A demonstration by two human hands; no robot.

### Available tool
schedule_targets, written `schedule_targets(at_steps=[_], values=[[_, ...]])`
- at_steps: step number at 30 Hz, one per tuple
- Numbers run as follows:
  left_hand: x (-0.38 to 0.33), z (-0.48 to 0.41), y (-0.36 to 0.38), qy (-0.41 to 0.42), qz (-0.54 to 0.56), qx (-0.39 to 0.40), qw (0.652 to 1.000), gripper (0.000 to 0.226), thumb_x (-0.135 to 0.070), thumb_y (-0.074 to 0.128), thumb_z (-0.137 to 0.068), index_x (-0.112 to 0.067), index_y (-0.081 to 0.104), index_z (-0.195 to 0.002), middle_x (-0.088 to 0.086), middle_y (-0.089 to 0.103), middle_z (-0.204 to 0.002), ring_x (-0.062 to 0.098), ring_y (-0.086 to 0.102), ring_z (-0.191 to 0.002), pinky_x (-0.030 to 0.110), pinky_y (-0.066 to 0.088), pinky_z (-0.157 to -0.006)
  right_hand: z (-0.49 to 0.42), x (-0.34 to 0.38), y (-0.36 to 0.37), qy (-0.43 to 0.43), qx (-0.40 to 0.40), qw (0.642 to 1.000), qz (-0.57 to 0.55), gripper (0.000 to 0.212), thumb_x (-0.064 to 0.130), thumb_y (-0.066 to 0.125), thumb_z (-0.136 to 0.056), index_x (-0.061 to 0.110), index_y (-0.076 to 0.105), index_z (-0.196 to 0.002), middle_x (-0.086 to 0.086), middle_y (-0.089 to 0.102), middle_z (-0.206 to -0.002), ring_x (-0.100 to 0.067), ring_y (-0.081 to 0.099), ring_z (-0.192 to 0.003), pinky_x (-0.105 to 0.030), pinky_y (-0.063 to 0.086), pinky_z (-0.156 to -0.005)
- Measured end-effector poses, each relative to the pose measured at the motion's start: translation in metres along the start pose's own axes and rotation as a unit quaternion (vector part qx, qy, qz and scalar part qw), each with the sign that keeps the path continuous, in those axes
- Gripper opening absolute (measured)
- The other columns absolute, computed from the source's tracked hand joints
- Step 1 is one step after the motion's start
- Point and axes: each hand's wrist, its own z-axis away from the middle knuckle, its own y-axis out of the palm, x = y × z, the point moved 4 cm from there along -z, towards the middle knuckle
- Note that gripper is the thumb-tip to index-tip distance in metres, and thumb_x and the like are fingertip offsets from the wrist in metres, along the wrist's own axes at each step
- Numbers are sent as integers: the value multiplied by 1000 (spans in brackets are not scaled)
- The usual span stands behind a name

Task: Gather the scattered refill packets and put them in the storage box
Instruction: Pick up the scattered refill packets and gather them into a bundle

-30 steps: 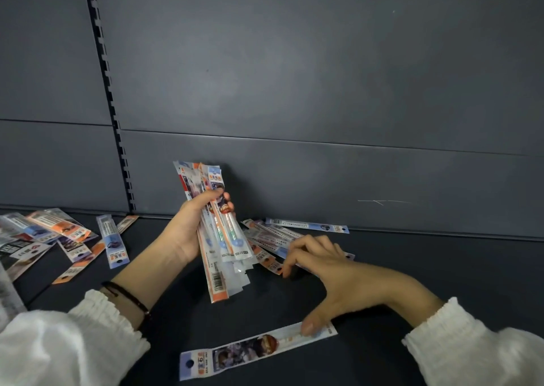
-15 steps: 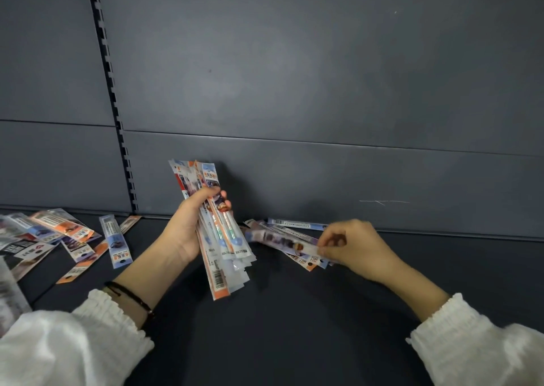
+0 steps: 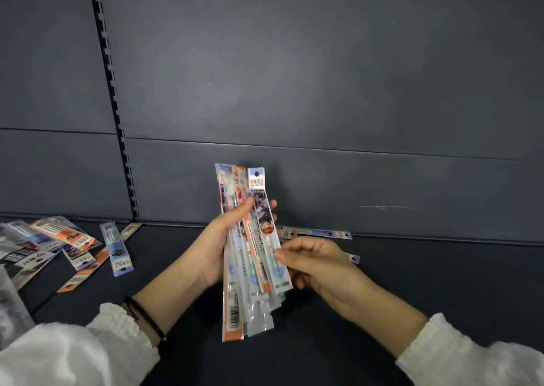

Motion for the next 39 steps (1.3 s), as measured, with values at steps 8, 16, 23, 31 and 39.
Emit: schedule_targets(at_steps=[8, 16, 23, 31, 39], values=[[-5, -12, -5, -7, 108, 57, 992, 28, -24, 85, -62, -15, 60, -73, -2, 56, -66, 13, 58, -57, 32, 54, -72, -9, 4, -11, -41, -57, 993, 98, 13, 22, 67, -87, 12, 67, -78, -1, 69, -69, -7, 59, -53, -19, 43, -48], [-25, -18, -50, 32, 177, 49, 982, 44, -16, 90, -54, -19, 58, -84, -8, 47, -53, 4, 43, -42, 18, 41, -44, -68, 0, -48, -51, -119, 859, 495, 48, 52, 66, -80, 22, 66, -118, 2, 57, -116, -17, 49, -113, -30, 41, -96], [-30, -23, -55, 38, 177, 79, 980, 41, -14, 88, -57, -18, 56, -82, -6, 48, -49, 5, 43, -38, 19, 40, -39, -80, -10, -41, -35, -107, 870, 481, 24, 43, 74, -75, 31, 68, -95, 4, 53, -117, -18, 38, -117, -33, 37, -97], [-30, -26, -58, 45, 165, 60, 983, 39, -14, 86, -59, -19, 55, -82, -7, 48, -49, 5, 45, -39, 20, 42, -40, -76, -6, -48, -58, -68, 928, 361, 36, 16, 76, -77, 23, 64, -111, 7, 66, -99, -4, 62, -90, -13, 51, -70], [-30, -27, -62, 57, 159, 45, 985, 39, -15, 86, -58, -19, 56, -82, -7, 49, -50, 5, 45, -40, 20, 42, -42, -68, -2, -43, -44, -21, 923, 383, 29, 36, 55, -87, 25, 69, -110, 14, 63, -106, 0, 58, -98, -25, 48, -86]])
